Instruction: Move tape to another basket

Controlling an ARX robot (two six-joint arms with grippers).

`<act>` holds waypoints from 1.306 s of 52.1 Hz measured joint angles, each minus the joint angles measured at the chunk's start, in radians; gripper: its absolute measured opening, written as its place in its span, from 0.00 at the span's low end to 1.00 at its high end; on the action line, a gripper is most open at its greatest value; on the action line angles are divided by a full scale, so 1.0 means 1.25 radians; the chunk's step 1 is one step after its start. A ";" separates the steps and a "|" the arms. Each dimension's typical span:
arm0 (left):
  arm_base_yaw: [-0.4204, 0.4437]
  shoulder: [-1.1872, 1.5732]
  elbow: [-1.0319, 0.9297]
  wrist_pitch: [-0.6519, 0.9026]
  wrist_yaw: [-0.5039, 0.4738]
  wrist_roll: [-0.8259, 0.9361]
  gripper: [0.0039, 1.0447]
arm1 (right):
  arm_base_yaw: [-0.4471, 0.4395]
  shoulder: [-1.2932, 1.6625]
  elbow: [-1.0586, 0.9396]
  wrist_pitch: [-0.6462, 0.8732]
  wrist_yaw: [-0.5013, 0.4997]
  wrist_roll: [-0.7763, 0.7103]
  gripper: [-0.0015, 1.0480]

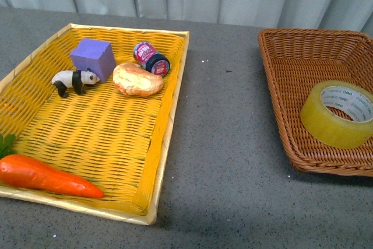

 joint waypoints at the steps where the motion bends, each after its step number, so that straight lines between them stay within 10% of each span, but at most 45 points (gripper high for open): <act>1: 0.004 -0.014 -0.005 -0.009 0.003 0.000 0.03 | 0.000 -0.007 -0.003 -0.005 0.000 0.000 0.01; 68: 0.079 -0.459 -0.060 -0.374 0.076 0.001 0.03 | 0.000 -0.233 -0.030 -0.199 0.000 0.000 0.01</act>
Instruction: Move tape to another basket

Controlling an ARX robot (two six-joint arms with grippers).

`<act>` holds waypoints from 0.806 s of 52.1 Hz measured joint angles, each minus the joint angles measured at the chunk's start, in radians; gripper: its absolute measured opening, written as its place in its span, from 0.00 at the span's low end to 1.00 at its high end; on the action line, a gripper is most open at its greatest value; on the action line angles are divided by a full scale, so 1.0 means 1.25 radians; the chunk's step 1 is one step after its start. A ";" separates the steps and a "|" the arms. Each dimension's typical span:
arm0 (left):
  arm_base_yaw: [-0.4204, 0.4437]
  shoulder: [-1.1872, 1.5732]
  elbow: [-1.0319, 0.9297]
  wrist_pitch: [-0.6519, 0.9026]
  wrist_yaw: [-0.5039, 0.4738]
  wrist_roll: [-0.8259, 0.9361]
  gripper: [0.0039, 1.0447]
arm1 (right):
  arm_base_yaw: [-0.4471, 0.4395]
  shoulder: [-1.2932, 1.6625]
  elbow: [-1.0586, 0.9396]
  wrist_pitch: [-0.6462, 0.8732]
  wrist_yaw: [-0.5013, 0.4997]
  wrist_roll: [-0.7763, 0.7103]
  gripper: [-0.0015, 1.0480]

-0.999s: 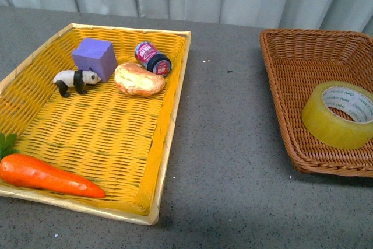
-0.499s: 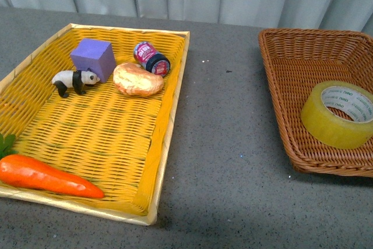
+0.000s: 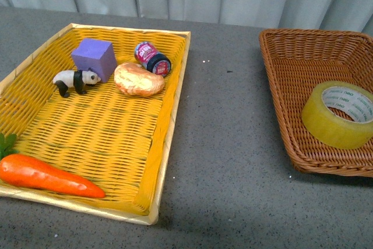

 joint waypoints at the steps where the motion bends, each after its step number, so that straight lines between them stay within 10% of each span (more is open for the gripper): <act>1: 0.000 -0.001 0.000 -0.001 0.000 0.000 0.03 | 0.000 0.000 0.000 0.000 0.000 0.000 0.01; 20: 0.000 -0.148 0.000 -0.155 0.000 0.000 0.03 | 0.000 -0.001 0.000 0.000 0.000 0.000 0.01; 42: 0.000 -0.150 0.000 -0.155 0.000 0.000 0.79 | 0.000 -0.001 0.000 0.000 0.000 0.000 0.72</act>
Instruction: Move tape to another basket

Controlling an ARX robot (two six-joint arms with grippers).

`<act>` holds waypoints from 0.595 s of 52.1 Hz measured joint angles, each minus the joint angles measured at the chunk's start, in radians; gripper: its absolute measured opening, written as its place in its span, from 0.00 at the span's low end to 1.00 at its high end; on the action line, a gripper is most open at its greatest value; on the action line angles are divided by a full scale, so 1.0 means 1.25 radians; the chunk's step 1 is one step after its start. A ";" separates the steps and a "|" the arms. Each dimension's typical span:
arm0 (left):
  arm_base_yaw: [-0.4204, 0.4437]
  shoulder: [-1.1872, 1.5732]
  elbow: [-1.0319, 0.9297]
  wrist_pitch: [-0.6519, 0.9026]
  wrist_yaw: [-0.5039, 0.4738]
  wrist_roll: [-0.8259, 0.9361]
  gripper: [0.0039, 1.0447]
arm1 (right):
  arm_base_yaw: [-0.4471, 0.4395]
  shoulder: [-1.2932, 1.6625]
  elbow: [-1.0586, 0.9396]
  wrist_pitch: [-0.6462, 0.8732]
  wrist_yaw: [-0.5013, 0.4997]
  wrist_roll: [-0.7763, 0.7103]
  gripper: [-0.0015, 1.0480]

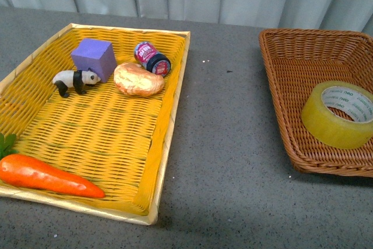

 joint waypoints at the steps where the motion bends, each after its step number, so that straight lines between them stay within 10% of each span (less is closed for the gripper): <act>1: 0.000 0.000 0.000 0.000 0.000 0.000 0.82 | 0.000 0.000 0.000 0.000 0.000 0.000 0.76; 6: 0.000 0.000 0.000 0.000 0.000 0.002 0.94 | 0.000 0.000 0.000 0.000 0.000 0.001 0.93; 31: 0.000 0.000 0.000 0.000 0.000 0.002 0.94 | 0.000 0.000 0.000 0.000 0.000 0.001 0.91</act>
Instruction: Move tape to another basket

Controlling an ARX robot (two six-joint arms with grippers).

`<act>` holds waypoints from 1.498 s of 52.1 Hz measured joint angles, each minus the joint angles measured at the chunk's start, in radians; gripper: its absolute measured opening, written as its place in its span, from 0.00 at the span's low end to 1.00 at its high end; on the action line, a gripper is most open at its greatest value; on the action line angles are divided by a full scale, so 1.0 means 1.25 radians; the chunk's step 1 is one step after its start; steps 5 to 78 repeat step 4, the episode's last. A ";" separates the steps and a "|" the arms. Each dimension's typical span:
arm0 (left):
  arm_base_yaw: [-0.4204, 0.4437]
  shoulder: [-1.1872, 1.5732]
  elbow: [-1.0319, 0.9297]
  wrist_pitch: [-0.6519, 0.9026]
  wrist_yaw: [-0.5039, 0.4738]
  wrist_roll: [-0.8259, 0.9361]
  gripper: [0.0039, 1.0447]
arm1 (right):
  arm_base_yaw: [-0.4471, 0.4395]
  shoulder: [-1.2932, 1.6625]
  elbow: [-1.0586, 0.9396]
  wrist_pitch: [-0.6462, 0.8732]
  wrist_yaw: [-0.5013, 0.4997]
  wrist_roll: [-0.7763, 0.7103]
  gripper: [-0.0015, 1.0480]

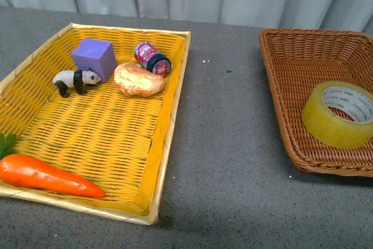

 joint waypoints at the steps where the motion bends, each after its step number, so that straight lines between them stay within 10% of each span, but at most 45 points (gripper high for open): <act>1: 0.000 0.000 0.000 0.000 0.000 0.000 0.94 | 0.000 0.000 0.000 0.000 0.000 0.000 0.91; 78: 0.000 0.000 0.000 0.000 0.000 0.000 0.94 | 0.000 0.000 0.000 0.000 0.000 0.000 0.91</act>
